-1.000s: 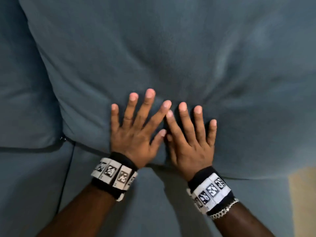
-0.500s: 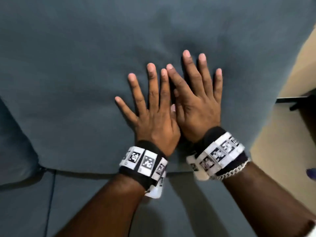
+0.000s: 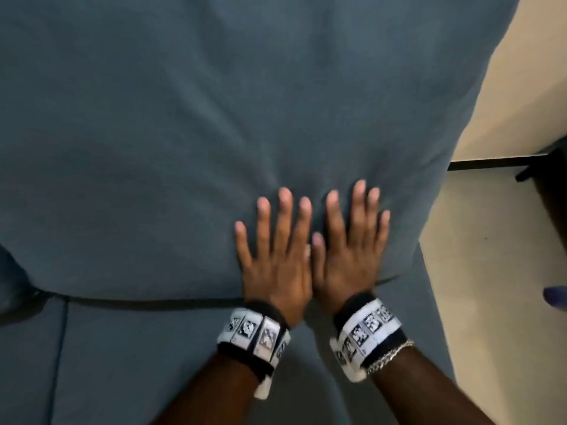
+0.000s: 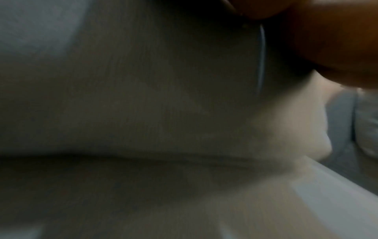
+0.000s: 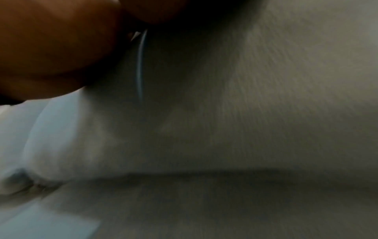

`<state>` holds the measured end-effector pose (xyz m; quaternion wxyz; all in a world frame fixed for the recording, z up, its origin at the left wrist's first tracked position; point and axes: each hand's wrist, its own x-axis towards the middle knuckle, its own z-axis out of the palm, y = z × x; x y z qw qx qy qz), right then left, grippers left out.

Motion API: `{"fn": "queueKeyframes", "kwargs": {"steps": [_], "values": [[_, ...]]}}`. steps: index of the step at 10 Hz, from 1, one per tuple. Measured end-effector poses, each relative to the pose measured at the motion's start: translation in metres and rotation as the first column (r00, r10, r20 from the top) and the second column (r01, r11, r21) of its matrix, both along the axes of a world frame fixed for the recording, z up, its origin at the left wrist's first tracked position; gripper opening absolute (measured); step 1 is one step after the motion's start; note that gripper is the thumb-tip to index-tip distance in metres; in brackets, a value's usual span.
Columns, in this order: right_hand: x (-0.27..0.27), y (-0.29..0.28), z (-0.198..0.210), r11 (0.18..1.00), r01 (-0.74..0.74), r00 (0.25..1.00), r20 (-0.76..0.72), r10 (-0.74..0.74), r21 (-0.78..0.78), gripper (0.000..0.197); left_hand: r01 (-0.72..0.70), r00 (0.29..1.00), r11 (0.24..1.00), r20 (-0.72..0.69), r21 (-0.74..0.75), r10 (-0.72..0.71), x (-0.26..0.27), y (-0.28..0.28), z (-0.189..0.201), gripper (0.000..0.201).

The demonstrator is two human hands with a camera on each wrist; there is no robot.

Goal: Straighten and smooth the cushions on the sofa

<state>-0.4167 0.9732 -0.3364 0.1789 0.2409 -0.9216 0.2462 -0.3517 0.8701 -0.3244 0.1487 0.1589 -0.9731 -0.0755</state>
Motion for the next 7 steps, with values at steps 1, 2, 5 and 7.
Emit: {"fn": "queueKeyframes", "kwargs": {"steps": [1,2,5,7], "values": [[0.073,0.053,-0.081,0.946,-0.145,0.979,0.179,0.095,0.291,0.081,0.196,0.964,0.980,0.192,-0.045,-0.184,0.079,0.013,-0.088,0.083],[0.105,0.083,-0.111,0.894,-0.222,0.939,0.333,0.088,0.389,0.079,0.230,0.895,0.972,0.382,0.050,-0.232,0.119,0.011,-0.116,0.082],[0.069,0.098,-0.062,0.970,0.187,0.805,0.542,-0.242,0.155,0.037,-0.272,0.874,0.935,0.466,0.227,0.140,0.130,-0.066,-0.055,0.042],[0.074,0.080,0.050,0.973,-0.082,0.807,0.587,-0.063,0.216,0.037,-0.235,0.917,0.938,0.378,0.257,0.126,0.158,-0.084,0.063,0.045]]}}
